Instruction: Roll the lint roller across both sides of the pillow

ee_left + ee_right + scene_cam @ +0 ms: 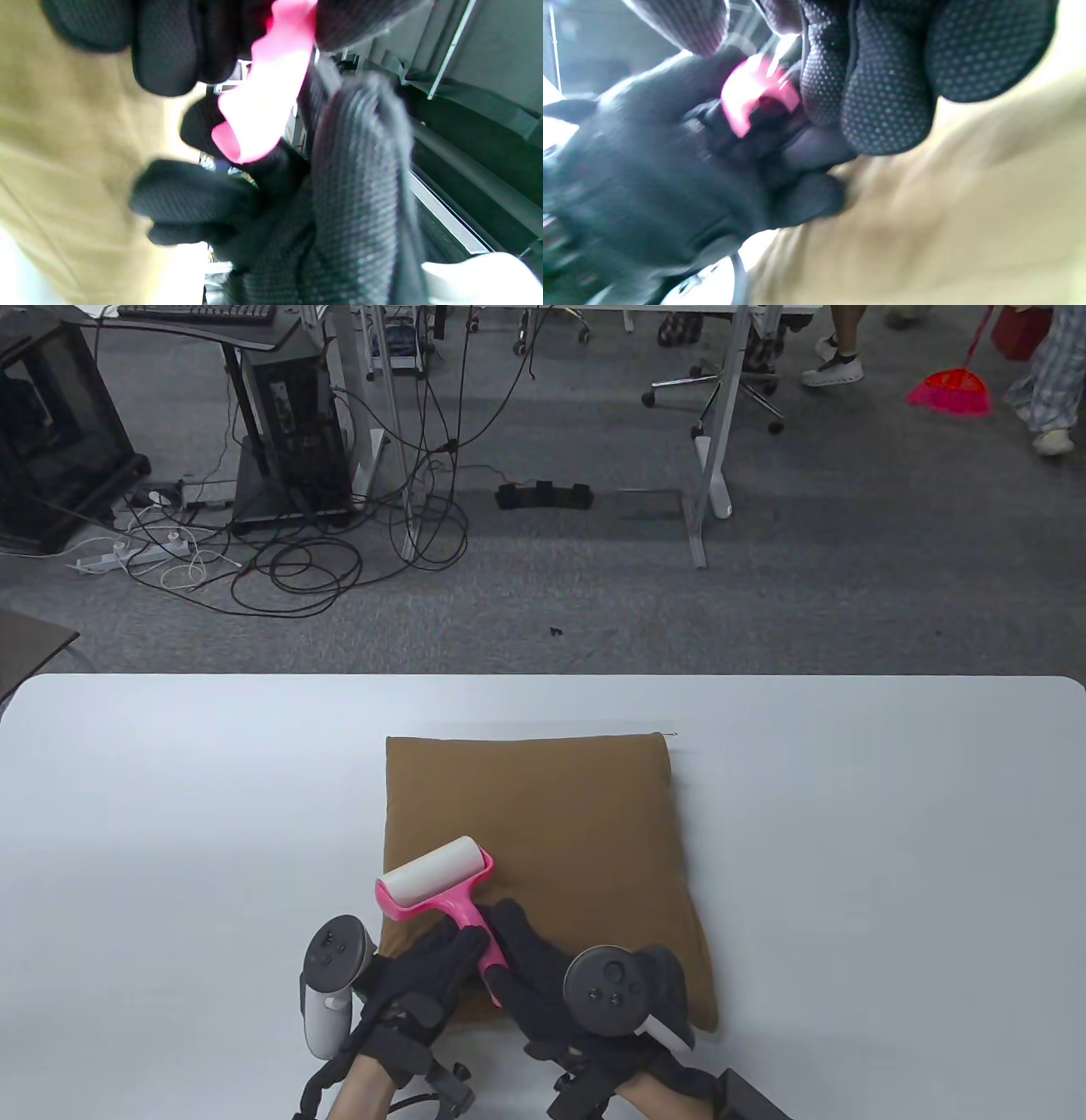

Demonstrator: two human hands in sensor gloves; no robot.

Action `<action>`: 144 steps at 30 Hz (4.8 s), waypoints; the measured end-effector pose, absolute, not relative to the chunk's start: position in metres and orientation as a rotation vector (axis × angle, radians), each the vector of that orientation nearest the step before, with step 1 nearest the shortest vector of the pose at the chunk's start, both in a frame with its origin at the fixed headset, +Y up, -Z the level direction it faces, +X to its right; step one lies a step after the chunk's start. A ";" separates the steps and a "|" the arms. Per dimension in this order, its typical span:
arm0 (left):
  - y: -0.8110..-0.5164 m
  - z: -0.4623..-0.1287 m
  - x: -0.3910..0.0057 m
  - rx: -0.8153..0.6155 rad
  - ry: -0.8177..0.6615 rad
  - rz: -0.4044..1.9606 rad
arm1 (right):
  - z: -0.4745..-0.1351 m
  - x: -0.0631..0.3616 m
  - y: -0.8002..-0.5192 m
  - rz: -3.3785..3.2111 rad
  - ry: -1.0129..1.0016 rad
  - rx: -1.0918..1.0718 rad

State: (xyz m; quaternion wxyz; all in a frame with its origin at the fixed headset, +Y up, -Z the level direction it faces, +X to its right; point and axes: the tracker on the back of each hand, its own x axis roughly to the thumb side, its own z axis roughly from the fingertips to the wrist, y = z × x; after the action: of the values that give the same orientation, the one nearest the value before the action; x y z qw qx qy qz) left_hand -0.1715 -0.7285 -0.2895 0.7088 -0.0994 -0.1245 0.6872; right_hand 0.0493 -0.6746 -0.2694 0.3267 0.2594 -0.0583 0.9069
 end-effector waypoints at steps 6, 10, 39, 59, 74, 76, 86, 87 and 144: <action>-0.730 -0.294 -0.195 -0.116 -0.190 1.573 | -0.286 0.116 -0.683 2.729 -0.477 0.441; -0.733 -0.296 -0.208 -0.070 -0.157 1.590 | -0.302 0.142 -0.711 2.835 -0.140 0.269; -0.734 -0.297 -0.221 -0.065 -0.141 1.640 | -0.339 0.255 -0.717 2.753 -0.221 -0.503; -0.735 -0.296 -0.237 -0.002 -0.044 1.593 | -0.328 0.318 -0.704 2.566 -0.374 -0.867; -0.770 -0.302 -0.305 0.027 0.412 1.499 | -0.298 0.150 -0.709 2.943 -0.355 0.150; -0.774 -0.304 -0.312 0.016 0.429 1.538 | -0.299 0.150 -0.712 2.935 -0.305 0.141; -0.779 -0.307 -0.322 -0.029 0.536 1.429 | -0.301 0.147 -0.719 2.912 -0.200 0.167; -0.779 -0.306 -0.324 -0.011 0.563 1.386 | -0.301 0.147 -0.719 2.909 -0.193 0.166; -0.747 -0.309 -0.130 -0.005 -0.243 0.300 | -0.301 0.112 -0.736 3.045 -0.037 0.280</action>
State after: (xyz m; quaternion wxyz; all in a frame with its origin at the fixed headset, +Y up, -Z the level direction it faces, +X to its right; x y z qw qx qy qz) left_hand -0.1304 -0.7471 -0.3091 0.9814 -0.0027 -0.1209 0.1490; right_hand 0.1117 -0.7364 -0.3013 0.0418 0.0915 -0.0121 0.9949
